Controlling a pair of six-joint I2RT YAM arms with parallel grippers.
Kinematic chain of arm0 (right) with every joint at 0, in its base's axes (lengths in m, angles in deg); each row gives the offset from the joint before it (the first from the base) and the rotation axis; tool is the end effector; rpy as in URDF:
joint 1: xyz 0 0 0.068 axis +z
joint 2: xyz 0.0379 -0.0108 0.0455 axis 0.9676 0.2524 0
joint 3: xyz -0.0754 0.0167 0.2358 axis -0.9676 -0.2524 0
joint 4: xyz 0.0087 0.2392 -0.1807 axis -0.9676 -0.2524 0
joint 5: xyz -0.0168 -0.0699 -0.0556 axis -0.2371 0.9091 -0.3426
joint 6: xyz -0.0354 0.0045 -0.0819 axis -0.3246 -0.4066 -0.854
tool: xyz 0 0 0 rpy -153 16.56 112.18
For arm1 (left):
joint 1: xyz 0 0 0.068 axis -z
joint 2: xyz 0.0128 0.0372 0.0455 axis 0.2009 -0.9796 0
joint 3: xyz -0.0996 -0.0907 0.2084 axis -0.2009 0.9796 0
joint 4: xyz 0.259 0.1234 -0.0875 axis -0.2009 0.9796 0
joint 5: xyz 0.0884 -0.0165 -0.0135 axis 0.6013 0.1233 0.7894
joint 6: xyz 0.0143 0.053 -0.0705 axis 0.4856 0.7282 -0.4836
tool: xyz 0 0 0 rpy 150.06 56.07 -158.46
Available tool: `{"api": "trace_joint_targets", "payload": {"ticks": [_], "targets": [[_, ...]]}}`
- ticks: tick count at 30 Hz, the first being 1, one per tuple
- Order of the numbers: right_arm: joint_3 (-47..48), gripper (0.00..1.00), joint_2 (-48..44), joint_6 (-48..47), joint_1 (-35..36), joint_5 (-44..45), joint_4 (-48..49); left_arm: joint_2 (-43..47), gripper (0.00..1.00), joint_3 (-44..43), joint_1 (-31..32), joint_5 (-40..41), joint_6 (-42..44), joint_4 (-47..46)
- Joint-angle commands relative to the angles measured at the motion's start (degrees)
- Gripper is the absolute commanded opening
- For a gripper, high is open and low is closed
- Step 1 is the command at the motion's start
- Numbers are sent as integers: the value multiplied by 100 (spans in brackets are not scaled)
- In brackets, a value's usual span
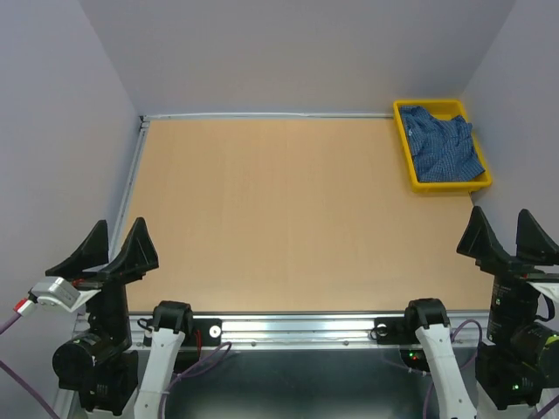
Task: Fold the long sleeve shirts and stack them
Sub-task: Grab the shirt from the pile
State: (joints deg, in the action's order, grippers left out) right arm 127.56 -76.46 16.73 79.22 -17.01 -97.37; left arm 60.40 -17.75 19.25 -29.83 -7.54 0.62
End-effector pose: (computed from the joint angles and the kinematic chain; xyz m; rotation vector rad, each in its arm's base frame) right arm 0.0416 -0.0076 0.4842 0.1630 0.9236 0.1417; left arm 0.0433 0.0056 0.4679 -0.1868 0.8708 -0.2994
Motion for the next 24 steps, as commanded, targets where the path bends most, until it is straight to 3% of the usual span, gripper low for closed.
{"api": "trace_joint_targets", "payload": {"ticks": [1,11,18,24], "targets": [[-106,100,65,-111,29,-85,-8,519,99,69,-19,-36,-72,-190],[-457,100,723,205,30,363,35,309,99,596,-19,-142,-617,-198],[-265,100,3030,776,29,802,18,-622,99,1062,-19,-194,-1074,-321],[561,100,4923,980,29,1540,-237,-1800,99,1115,-19,-563,-1031,-252]]}}
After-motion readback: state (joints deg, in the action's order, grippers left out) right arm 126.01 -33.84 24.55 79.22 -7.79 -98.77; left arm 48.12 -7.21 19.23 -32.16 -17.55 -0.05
